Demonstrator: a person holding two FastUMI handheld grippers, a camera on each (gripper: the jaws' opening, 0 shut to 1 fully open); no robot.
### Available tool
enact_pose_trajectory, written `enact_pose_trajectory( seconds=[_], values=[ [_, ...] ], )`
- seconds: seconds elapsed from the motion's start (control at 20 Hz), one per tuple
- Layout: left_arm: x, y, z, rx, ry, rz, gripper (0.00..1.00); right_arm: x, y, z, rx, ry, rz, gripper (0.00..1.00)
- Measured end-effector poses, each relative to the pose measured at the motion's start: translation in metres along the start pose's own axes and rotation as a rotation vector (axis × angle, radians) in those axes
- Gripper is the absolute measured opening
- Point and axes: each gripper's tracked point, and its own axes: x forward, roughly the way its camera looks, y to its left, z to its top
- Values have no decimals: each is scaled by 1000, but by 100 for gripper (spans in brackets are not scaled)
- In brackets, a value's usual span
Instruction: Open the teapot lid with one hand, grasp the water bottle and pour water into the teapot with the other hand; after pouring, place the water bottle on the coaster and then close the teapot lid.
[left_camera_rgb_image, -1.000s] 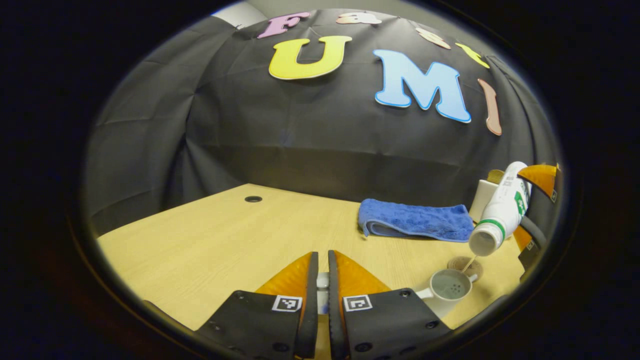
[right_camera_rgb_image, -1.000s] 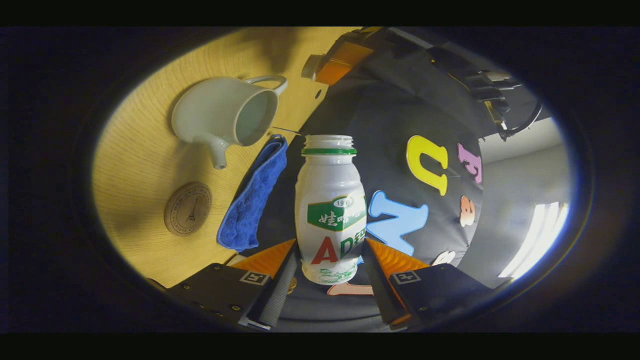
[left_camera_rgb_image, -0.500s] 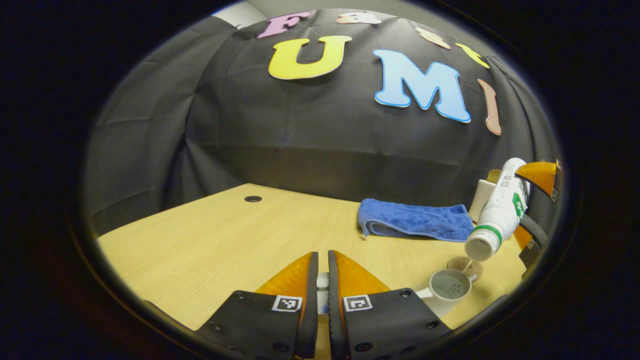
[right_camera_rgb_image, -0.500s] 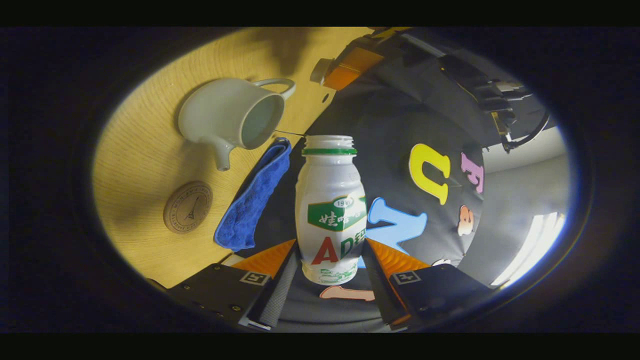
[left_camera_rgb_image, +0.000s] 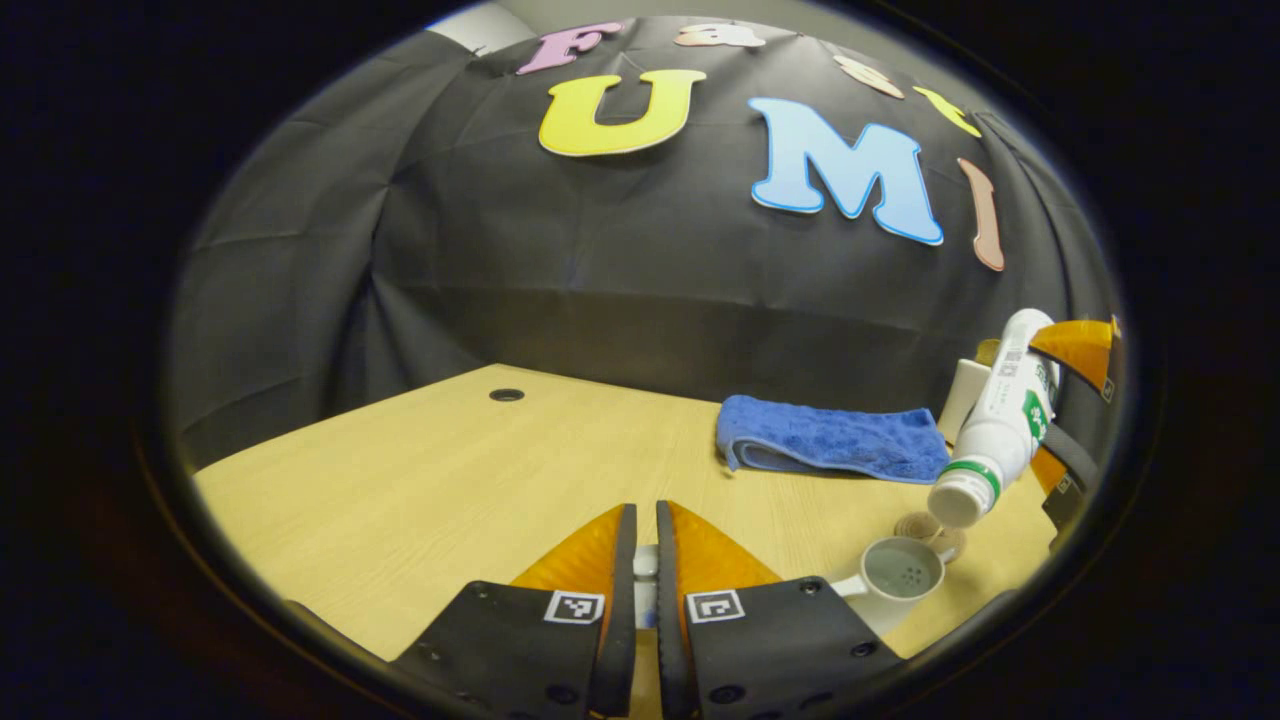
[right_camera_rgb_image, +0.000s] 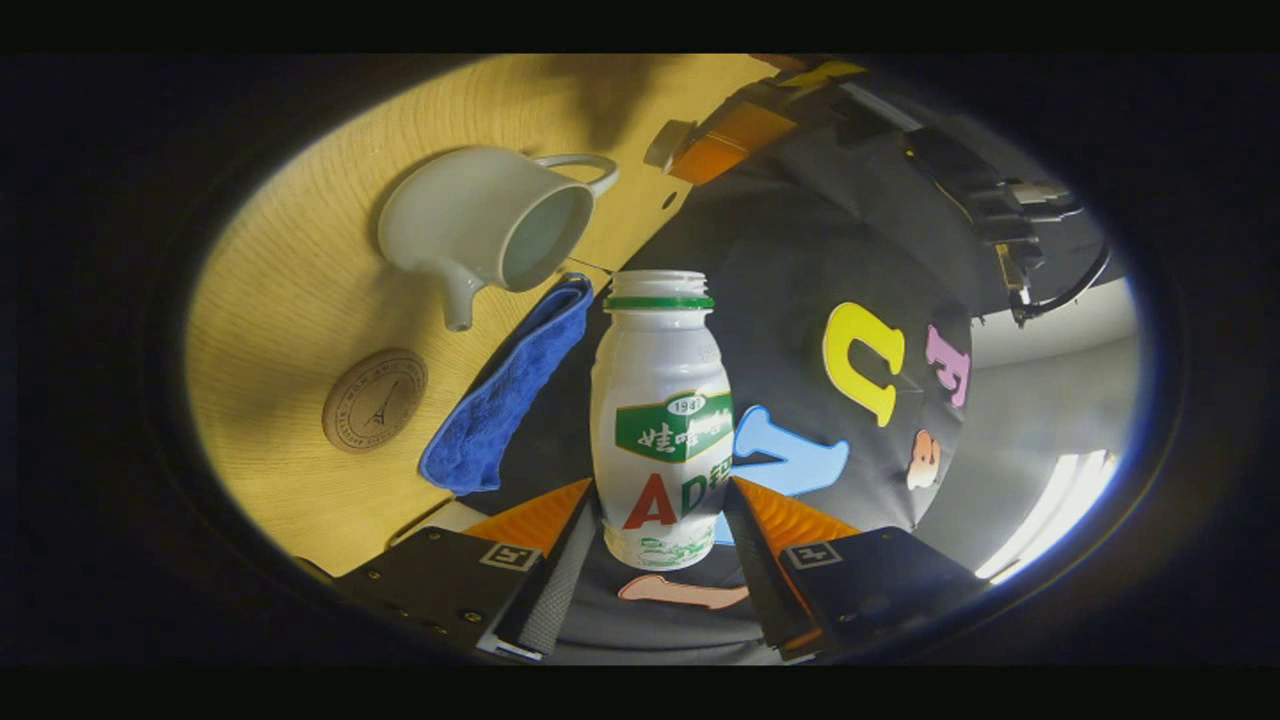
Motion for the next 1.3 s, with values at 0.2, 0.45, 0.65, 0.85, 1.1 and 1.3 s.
enact_pose_trajectory(
  seconds=[0.2,0.45,0.65,0.85,1.1,1.3],
  values=[
    [0,0,-1,5,4,2,17,0,3,2,-16,-4,3,74],
    [0,0,-1,9,7,4,20,0,5,5,-30,-9,7,74],
    [1,0,-1,9,6,4,17,-1,3,10,-36,-13,5,74],
    [0,2,0,7,6,4,20,-3,6,9,-15,-4,14,74],
    [1,1,-1,-14,6,0,17,-12,27,10,140,14,84,74],
    [0,1,-2,-26,6,-5,20,-25,46,9,351,39,137,74]
  ],
)
